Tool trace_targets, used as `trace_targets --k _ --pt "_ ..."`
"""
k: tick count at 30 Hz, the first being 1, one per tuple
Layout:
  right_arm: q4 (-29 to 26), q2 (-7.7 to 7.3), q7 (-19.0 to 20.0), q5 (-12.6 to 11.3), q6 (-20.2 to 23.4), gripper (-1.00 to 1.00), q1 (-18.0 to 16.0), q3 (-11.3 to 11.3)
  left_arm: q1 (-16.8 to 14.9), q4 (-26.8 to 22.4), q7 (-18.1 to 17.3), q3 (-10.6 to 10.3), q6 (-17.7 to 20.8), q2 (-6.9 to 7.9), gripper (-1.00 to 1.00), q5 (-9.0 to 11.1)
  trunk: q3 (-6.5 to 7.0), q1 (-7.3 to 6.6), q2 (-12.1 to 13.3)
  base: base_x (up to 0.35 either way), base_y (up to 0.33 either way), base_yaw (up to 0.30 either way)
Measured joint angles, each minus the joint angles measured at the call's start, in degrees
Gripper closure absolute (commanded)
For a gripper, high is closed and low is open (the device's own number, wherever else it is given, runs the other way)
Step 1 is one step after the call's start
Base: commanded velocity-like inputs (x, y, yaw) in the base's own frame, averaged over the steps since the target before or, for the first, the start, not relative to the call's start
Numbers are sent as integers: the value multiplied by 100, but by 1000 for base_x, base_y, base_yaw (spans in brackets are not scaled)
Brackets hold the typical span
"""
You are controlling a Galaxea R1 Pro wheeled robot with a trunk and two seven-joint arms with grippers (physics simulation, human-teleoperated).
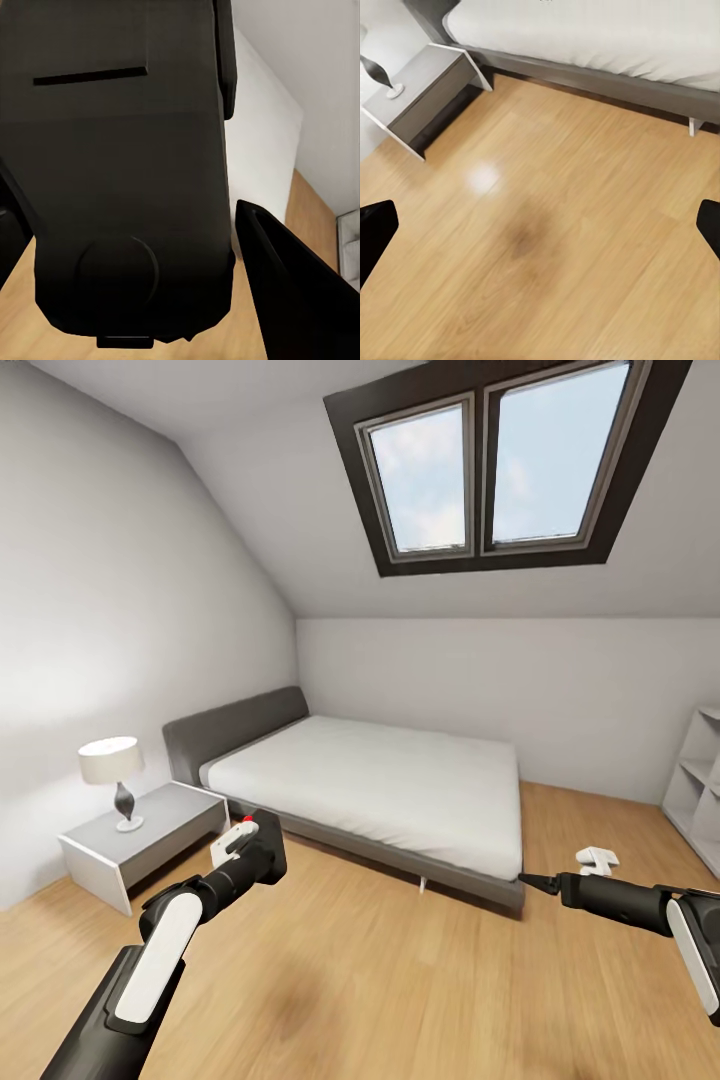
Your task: Attach the digital camera to the camera tripod in the bedroom.
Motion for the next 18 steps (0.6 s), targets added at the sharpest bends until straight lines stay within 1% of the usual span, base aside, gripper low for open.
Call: trace_targets --k 18 --pt "9 0 -3 34 -3 -100 -2 4 -2 0 0 1 4 0 100 15 323 -396 722 0 0 0"
